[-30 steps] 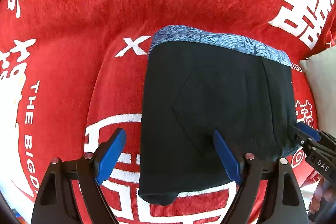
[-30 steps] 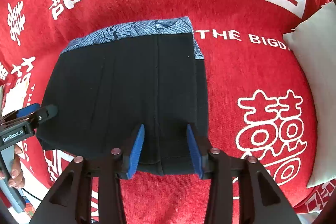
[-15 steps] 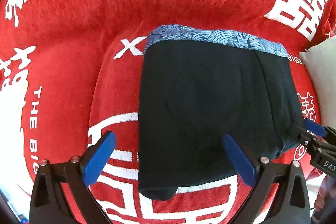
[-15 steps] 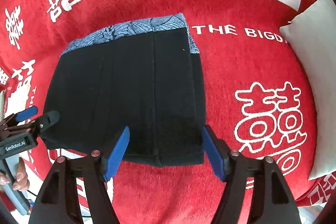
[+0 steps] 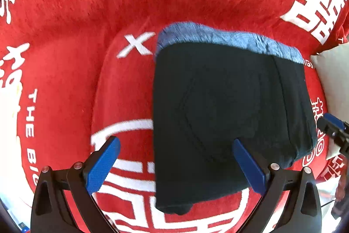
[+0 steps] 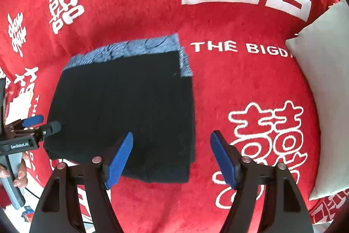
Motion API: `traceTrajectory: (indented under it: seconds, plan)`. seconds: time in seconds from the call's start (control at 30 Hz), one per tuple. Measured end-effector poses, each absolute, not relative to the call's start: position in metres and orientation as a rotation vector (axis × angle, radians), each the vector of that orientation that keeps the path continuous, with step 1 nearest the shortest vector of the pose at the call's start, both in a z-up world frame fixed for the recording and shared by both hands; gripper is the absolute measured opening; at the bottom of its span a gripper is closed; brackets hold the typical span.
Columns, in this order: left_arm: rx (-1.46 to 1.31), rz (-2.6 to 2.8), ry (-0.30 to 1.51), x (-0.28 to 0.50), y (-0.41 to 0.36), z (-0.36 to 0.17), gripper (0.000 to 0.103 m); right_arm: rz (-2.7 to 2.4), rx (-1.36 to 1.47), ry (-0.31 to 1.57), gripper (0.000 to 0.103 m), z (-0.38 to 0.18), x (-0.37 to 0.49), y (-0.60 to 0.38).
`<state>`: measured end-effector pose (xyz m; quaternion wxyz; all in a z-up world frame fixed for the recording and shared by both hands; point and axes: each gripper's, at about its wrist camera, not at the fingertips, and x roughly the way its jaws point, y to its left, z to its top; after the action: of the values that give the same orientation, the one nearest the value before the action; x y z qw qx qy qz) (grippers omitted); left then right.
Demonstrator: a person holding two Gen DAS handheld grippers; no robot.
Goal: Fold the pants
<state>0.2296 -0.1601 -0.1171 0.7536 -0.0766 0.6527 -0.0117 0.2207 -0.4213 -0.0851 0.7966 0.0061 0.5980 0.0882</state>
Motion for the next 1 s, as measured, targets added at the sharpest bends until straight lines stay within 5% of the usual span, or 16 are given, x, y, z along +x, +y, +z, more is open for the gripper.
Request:
traceTrajectory:
  seconds: [0.47,1.0]
  plan:
    - [-0.434,-0.117,1.48,0.279,-0.121,-0.146,0.103,0.332,0.436,1.369,0.077,-0.132,0.267,-0.488]
    - [-0.391,-0.317,1.478,0.305,-0.151,-0.175,0.103,0.633,0.592,1.474,0.078,-0.182,0.298,-0.465]
